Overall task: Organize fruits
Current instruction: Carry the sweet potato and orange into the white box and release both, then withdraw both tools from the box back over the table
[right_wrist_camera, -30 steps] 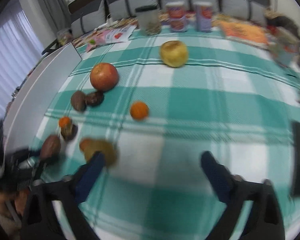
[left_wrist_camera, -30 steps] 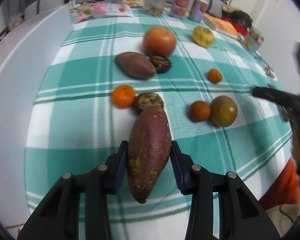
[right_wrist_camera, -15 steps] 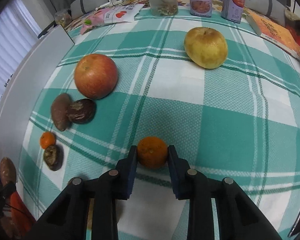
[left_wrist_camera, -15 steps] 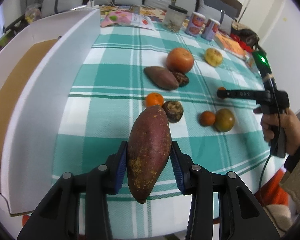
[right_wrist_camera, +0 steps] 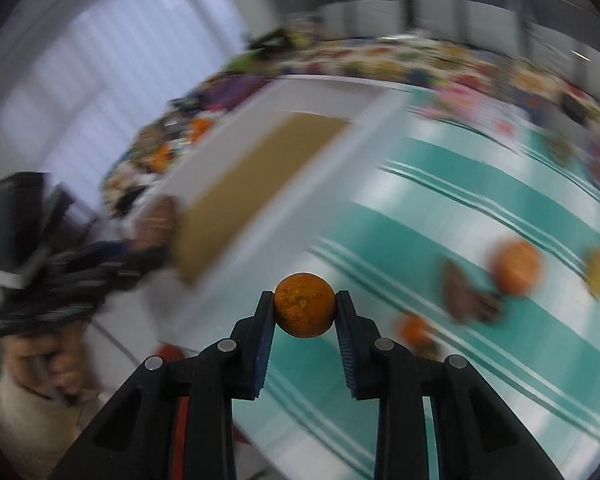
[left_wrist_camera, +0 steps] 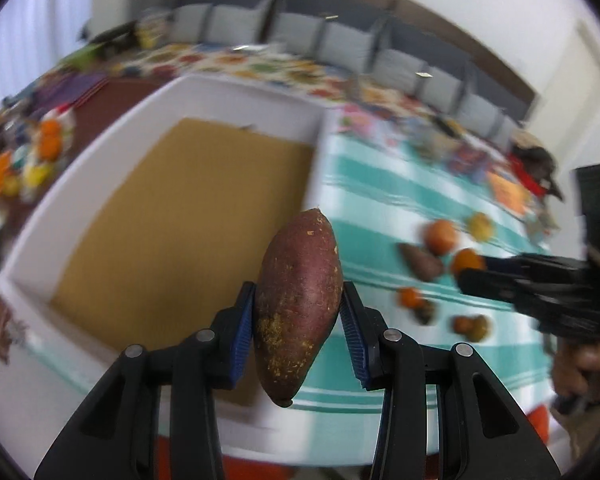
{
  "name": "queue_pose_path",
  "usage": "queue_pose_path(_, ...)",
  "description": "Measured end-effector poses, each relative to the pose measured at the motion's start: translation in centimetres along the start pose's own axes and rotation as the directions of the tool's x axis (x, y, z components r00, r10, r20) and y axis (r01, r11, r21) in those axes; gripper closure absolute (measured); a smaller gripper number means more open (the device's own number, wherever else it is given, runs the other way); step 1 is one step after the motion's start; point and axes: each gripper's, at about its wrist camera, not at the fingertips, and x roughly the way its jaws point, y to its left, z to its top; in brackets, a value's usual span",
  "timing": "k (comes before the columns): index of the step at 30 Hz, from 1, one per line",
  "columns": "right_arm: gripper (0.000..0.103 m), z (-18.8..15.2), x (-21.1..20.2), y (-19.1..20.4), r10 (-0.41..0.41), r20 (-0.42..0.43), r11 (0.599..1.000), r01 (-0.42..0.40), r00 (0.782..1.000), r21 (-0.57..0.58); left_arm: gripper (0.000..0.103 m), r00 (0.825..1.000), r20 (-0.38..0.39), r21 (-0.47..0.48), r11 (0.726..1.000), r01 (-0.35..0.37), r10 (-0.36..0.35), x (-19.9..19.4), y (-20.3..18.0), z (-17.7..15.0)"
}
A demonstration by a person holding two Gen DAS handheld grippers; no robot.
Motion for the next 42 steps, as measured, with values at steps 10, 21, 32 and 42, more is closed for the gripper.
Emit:
queue_pose_path(10,0.072,3.1,12.1,7.2,-0.031,-0.140,0.996,0.019,0.990,-0.088,0.060,0.986,-0.090,-0.098,0.984,-0.148,0.140,3.7,8.0,-1.4)
queue_pose_path(21,0.017,2.9,6.3,4.4,-0.107,0.062,0.993,0.109,0.992,-0.037,0.024,0.982,0.022,-0.072,0.980,-0.185,0.187,1.9,6.1,0.1)
queue_pose_path(32,0.007,-19.0,-5.8,-10.5,-0.563,0.070,0.821,0.548,0.823,0.159,0.023,0.986,0.082,0.216,0.964,-0.158,0.143,7.5,-5.0,0.3)
queue_pose_path(42,0.008,-30.9,-11.9,-17.5,-0.702,-0.016,0.642,0.643,0.712,0.417,0.023,0.983,0.032,0.170,0.969,-0.182,0.179,8.9,-5.7,-0.8)
